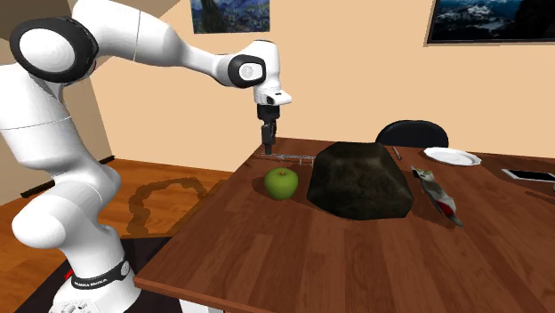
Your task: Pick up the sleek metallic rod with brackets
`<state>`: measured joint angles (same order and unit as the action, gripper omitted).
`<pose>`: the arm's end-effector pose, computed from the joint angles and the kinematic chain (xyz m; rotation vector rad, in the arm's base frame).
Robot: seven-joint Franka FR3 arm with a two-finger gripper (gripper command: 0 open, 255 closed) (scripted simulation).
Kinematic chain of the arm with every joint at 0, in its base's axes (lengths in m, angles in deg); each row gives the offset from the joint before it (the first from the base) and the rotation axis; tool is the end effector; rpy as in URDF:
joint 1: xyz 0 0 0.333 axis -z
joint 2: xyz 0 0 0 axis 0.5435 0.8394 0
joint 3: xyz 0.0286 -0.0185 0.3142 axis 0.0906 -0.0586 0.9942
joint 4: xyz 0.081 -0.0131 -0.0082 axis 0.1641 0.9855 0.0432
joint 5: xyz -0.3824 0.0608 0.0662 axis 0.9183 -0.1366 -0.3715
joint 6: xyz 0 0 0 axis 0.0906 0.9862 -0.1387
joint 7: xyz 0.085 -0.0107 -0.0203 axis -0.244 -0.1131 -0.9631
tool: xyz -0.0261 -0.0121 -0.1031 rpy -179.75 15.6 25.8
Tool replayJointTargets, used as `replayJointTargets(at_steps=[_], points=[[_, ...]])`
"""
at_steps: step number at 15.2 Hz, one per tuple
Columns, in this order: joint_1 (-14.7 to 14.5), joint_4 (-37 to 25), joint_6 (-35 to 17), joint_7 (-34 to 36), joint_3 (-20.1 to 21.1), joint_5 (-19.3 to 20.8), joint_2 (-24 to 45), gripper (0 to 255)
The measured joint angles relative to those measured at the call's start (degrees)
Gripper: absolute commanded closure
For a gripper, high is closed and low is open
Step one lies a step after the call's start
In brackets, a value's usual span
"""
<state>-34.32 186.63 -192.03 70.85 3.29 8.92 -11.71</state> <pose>0.4701 0.2639 0.5127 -3.1028 0.3106 -0.0671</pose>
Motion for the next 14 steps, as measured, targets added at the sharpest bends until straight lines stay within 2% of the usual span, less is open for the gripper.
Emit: replayJointTargets(at_steps=[4, 10, 14], points=[[-1.5, -8.8, -0.4, 8.1, 2.1, 5.8, 10.4, 0], [-7.6, -25.7, 2.8, 18.7, 2.0, 14.4, 26.5, 0], [-8.5, -26.7, 1.4, 20.0, 1.4, 15.8, 29.2, 0]])
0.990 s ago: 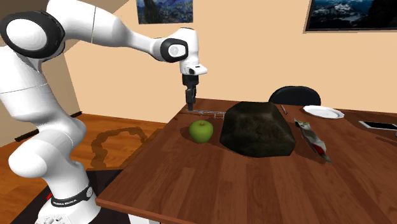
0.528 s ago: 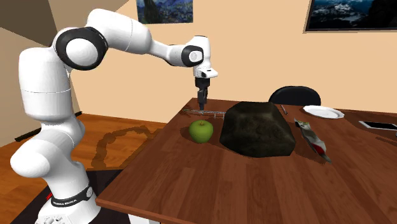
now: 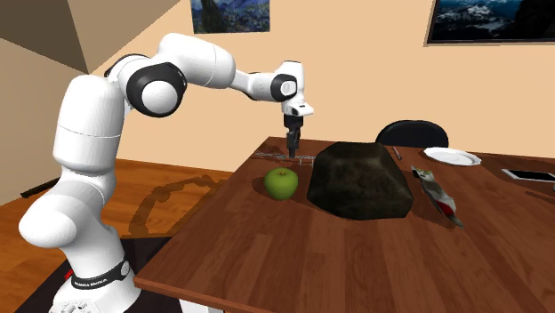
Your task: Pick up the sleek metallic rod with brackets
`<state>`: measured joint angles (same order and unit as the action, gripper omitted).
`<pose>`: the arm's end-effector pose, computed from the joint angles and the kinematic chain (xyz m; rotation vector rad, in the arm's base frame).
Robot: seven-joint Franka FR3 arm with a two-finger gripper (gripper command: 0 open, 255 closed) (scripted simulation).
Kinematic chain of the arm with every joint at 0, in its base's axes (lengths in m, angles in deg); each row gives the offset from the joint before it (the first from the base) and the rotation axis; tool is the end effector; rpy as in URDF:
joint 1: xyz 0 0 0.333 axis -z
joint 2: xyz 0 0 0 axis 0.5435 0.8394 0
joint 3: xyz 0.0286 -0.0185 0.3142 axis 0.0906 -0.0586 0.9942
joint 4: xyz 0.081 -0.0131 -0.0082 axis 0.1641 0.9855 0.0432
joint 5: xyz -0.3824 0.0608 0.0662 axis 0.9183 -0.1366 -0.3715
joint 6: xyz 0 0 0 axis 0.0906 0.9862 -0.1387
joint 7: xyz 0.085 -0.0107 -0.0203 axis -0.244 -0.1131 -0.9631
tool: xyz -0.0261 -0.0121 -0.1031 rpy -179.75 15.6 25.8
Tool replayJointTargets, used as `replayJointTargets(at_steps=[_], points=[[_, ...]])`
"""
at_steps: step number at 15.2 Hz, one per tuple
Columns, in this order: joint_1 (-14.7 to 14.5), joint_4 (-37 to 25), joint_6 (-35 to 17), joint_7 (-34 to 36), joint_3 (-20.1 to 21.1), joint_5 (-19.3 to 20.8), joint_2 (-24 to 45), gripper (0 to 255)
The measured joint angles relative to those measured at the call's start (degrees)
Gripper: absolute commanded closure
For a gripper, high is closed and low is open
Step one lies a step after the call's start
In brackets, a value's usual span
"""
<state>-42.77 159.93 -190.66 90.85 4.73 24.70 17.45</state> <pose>0.5688 0.3645 0.4563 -3.0882 0.5112 -0.0818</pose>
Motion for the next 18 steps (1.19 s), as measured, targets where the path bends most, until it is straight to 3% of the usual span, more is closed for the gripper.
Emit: replayJointTargets(at_steps=[4, 5, 18], points=[[0.0, 2.0, -2.6, 0.5, -0.2, 0.5, 0.7, 0], [0.0, 2.3, -2.9, 0.6, -0.2, 0.5, 0.7, 255], [-0.1, 1.0, -1.6, 0.3, -0.2, 0.4, 0.6, 255]])
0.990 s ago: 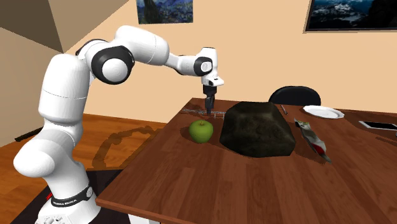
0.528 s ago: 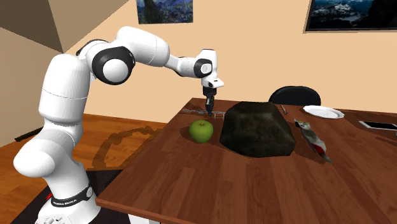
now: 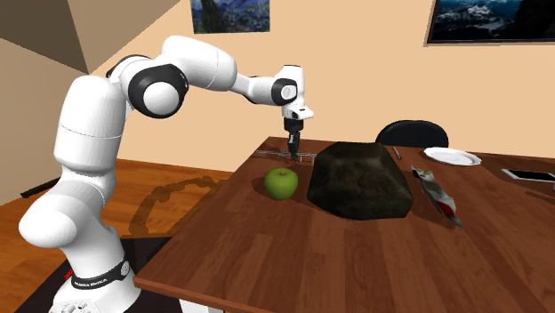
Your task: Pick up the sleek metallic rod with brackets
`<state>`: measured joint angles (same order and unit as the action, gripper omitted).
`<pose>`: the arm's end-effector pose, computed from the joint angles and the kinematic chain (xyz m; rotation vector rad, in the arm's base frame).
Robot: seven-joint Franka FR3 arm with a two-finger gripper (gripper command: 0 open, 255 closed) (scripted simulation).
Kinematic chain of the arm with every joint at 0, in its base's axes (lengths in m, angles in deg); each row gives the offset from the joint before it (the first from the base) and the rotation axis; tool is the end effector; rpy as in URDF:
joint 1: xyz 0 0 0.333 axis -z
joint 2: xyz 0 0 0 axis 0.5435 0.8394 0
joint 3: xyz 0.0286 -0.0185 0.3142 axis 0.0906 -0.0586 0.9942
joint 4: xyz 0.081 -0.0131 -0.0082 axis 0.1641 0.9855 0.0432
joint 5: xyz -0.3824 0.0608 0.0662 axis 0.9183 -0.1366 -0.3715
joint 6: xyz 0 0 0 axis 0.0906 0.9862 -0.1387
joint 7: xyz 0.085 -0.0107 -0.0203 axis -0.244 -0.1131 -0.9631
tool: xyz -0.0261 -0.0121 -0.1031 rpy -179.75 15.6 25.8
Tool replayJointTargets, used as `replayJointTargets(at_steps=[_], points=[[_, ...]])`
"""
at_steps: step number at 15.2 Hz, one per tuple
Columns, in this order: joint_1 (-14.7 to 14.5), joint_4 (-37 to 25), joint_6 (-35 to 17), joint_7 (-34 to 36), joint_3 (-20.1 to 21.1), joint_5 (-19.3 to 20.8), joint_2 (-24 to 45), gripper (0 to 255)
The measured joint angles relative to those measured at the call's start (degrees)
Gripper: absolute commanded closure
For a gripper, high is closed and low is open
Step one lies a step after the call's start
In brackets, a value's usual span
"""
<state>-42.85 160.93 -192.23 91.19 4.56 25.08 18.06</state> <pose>0.5700 0.3655 0.4436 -3.0878 0.5127 -0.0831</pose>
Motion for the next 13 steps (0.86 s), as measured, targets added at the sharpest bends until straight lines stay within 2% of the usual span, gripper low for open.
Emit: replayJointTargets(at_steps=[13], points=[[-0.9, -8.4, 9.0, -0.7, 0.5, -0.7, -0.8, 255]])
